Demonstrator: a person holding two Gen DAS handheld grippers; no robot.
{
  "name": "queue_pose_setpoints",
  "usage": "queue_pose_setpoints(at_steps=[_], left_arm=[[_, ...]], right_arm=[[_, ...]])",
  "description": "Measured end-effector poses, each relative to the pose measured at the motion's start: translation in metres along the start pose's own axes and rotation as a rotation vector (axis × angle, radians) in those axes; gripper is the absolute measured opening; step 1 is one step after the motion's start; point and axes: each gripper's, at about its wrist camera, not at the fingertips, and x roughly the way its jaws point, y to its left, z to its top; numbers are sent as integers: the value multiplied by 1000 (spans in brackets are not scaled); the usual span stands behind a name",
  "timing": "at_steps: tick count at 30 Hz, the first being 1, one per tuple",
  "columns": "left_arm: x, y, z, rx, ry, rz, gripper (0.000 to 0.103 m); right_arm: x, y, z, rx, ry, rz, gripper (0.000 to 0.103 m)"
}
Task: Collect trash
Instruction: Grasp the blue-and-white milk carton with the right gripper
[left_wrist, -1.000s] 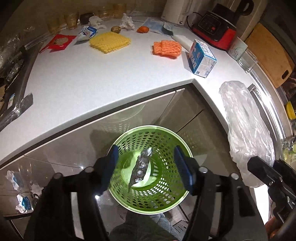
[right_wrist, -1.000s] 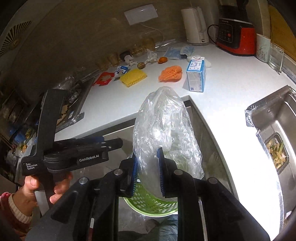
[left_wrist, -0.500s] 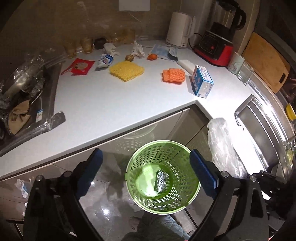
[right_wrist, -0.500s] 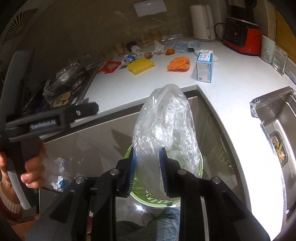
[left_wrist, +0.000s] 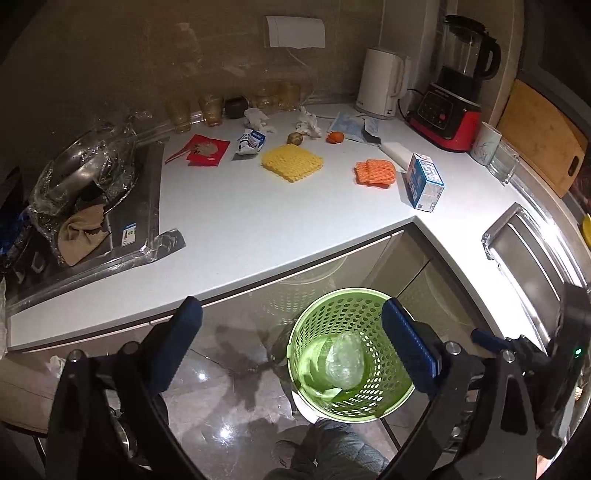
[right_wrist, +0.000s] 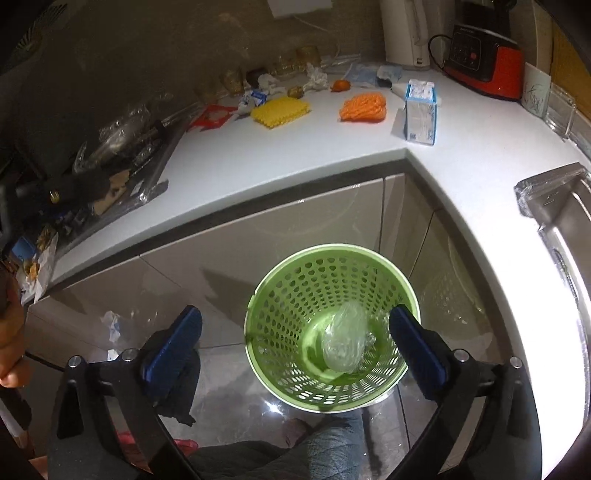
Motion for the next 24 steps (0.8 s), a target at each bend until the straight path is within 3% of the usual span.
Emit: queue_pose_setpoints(at_steps=[6,12,18,24], left_arm=[[-5,0,2,1,-5,-20,95],[10,-8,21,-13,0,-61,95],[42,-24,49,-2,-11,-84,95],[94,-49,92,12,1,-93,95]], right_arm=[[-45,-11,23,45,-109,-81,101],[-56,-32,53,63,-158,-152,101],[-16,-72,100,98,-157,-182,101],[57,-114,165,130,-121,-200,101]])
